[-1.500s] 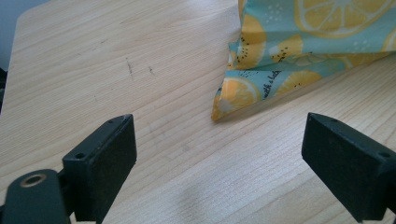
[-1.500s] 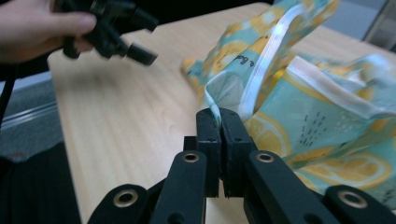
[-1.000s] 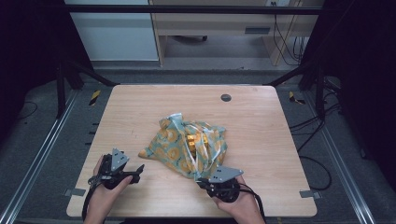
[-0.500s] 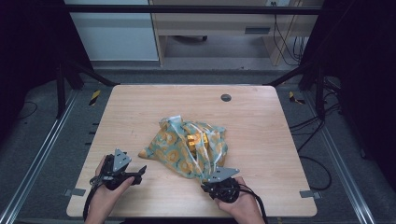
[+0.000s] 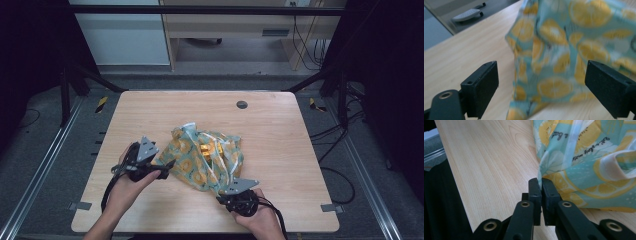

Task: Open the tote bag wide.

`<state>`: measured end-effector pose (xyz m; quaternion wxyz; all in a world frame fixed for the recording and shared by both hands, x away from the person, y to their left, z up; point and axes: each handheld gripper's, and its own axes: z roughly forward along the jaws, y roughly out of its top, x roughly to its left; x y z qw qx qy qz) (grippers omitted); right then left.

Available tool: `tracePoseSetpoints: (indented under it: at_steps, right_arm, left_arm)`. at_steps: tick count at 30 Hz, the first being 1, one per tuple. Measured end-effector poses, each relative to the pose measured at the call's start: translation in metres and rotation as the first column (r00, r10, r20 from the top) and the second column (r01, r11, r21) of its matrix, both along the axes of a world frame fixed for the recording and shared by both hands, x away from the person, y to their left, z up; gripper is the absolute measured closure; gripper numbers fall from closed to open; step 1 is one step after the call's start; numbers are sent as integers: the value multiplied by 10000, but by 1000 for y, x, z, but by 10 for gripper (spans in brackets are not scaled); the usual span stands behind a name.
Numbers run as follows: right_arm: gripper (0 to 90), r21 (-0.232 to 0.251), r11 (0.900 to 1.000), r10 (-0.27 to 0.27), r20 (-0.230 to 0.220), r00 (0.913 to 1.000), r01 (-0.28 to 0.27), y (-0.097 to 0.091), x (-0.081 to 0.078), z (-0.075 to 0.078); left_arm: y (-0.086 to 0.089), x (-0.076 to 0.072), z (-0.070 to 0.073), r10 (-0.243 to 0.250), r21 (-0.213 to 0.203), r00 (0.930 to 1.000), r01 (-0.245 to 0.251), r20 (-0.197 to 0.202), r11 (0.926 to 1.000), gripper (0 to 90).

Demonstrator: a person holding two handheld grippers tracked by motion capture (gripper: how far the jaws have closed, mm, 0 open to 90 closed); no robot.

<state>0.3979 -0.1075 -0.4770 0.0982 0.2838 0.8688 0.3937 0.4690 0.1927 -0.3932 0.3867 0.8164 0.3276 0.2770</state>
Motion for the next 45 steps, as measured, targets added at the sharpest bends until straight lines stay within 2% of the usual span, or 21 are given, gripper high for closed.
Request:
tracePoseSetpoints:
  at_steps: [2, 4, 6, 10, 12, 15, 17, 20, 21, 22, 23, 25, 28, 31, 34, 36, 38, 41, 43, 45]
  right_arm:
    - [883, -44, 9999, 98, -25, 9999, -98, 0, 0, -1]
    - [886, -153, 9997, 183, -31, 9998, -183, 0, 0, -1]
    - [886, -197, 9995, 252, -78, 9997, -254, 0, -1, -2]
    - [886, -334, 9986, 400, -81, 9992, -403, 1, -1, -3]
    - [885, -335, 9987, 391, -72, 9992, -394, 2, -1, -3]
    - [883, -402, 9983, 423, -51, 9991, -424, 2, -1, -3]
    - [882, -434, 9980, 451, -70, 9990, -454, 2, 0, -4]
    - [881, -439, 9977, 524, -39, 9986, -525, 2, -1, -4]
    - [881, -485, 9974, 539, -41, 9985, -541, 2, -1, -3]
    - [881, -474, 9973, 557, -43, 9984, -558, 2, -1, -3]
    - [880, -467, 9974, 551, -10, 9985, -550, 2, -1, -3]
    - [880, -442, 9976, 538, -8, 9986, -538, 1, -2, -3]
    - [879, -442, 9977, 514, -9, 9987, -514, 0, -2, -2]
    - [878, -430, 9979, 494, 4, 9988, -494, -1, -2, -2]
    - [878, -429, 9979, 496, 7, 9988, -495, -1, -2, -2]
    - [878, -423, 9979, 489, 16, 9988, -488, -1, -2, -2]
    - [878, -400, 9981, 474, 18, 9989, -473, -1, -2, -1]
    - [877, -403, 9981, 478, 57, 9988, -475, -1, -3, -1]
    - [877, -399, 9980, 486, 62, 9988, -484, -1, -3, -1]
    - [877, -384, 9981, 480, 99, 9988, -476, -1, -2, -1]
  left_arm:
    - [-11, 9, 10, -70, 211, 9999, 68, 102, 9998, 113]
    - [-19, 17, 19, -129, 70, 9998, 128, 156, 9999, 112]
    - [-29, 23, 25, -210, -96, 9997, 209, -78, 9997, 111]
    - [-46, 34, 33, -350, 359, 9994, 348, 64, 9988, 109]
    - [-53, 39, 35, -405, 292, 9990, 410, -189, 9987, 110]
    - [-63, 47, 39, -424, 345, 9988, 433, -244, 9985, 110]
    - [-68, 53, 39, -454, 552, 9984, 472, -331, 9974, 109]
    - [-75, 63, 36, -589, 826, 9957, 647, -715, 9945, 94]
    - [-76, 66, 35, -724, 773, 9938, 789, -844, 9939, 87]
    - [-78, 67, 33, -747, 407, 9929, 787, -926, 9961, 83]
    - [-78, 71, 31, -819, 244, 9901, 852, -1143, 9961, 83]
    - [-78, 76, 26, -827, 193, 9858, 864, -1459, 9961, 72]
    - [-79, 81, 19, -758, 559, 9820, 867, -1731, 9947, 67]
    - [-79, 81, 14, -909, 904, 9766, 1102, -1949, 9898, 78]
    - [-77, 79, 13, -1086, 1066, 9702, 1341, -2168, 9852, 231]
    - [-76, 75, 12, -1257, 1506, 9653, 1627, -2290, 9751, 393]
    - [-75, 72, 10, -1435, 1659, 9625, 1841, -2304, 9688, 568]
    - [-72, 67, 9, -1523, 1665, 9617, 1926, -2281, 9670, 753]
    - [-69, 63, 9, -1522, 1587, 9634, 1894, -2205, 9690, 824]
    - [-66, 57, 11, -1508, 1514, 9671, 1835, -2049, 9713, 849]
